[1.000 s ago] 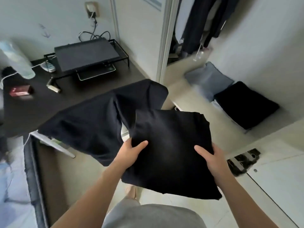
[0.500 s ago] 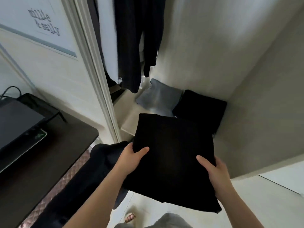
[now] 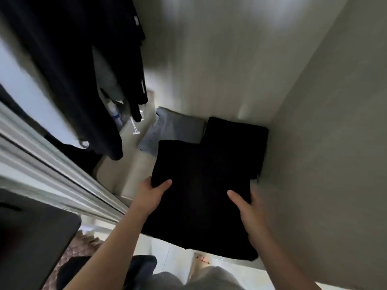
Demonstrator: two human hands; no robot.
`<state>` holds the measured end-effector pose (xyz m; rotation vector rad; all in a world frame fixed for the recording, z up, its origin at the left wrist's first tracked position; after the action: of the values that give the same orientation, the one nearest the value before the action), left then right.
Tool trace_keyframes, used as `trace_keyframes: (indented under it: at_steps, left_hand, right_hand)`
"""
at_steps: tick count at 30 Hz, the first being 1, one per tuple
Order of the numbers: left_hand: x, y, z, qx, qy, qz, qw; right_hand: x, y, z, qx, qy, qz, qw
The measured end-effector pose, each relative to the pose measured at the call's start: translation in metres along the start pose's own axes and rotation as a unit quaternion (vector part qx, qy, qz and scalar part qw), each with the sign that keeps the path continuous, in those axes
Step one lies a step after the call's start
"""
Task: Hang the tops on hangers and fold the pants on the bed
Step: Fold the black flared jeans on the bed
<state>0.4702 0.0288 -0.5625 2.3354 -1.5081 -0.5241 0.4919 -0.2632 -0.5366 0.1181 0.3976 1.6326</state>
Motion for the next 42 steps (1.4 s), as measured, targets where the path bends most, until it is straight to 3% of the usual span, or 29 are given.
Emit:
trace_keyframes:
  at_steps: [13, 24, 30, 33, 34, 36, 38, 42]
  left_hand:
    - [0.012, -0.157, -0.028, 0.026, -0.106, -0.011, 0.994]
    - [-0.007, -0.366, -0.058, 0.093, -0.265, -0.095, 0.955]
    - [-0.009, -0.423, -0.033, 0.067, -0.314, -0.144, 0.936]
    - [-0.005, -0.415, -0.026, 0.127, -0.338, -0.165, 0.918]
    - [-0.001, -0.406, -0.027, 0.169, -0.349, -0.168, 0.907]
    - [0.013, -0.381, -0.028, 0.267, -0.394, -0.158, 0.865]
    - [0.033, -0.361, -0.019, 0.328, -0.449, -0.109, 0.824]
    - [0.054, -0.369, 0.016, 0.273, -0.537, -0.009, 0.798]
  right_hand:
    - [0.046, -0.129, -0.015, 0.064, -0.022, -0.052, 0.996]
    - [0.145, -0.324, -0.035, 0.056, -0.022, 0.013, 0.998]
    - [0.189, -0.389, -0.069, 0.078, 0.099, 0.06, 0.99]
    - [0.196, -0.392, -0.066, 0.057, 0.169, 0.05, 0.983]
    - [0.194, -0.386, -0.06, 0.023, 0.239, 0.014, 0.971]
    - [0.196, -0.364, -0.044, -0.075, 0.402, -0.068, 0.91]
    - [0.213, -0.343, -0.036, -0.147, 0.486, -0.073, 0.858]
    - [0.234, -0.35, -0.068, -0.092, 0.536, 0.005, 0.839]
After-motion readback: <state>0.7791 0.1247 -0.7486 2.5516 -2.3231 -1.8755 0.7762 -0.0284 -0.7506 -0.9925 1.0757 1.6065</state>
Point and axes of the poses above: each hand's wrist, its own y-axis away from the middle knuckle, its own x-axis out of the palm, z = x × y, the point moved 7 cm from there along -y, towards the middle knuckle, and after that the axes turned 9 degrees about y, right-handed, at the moved point
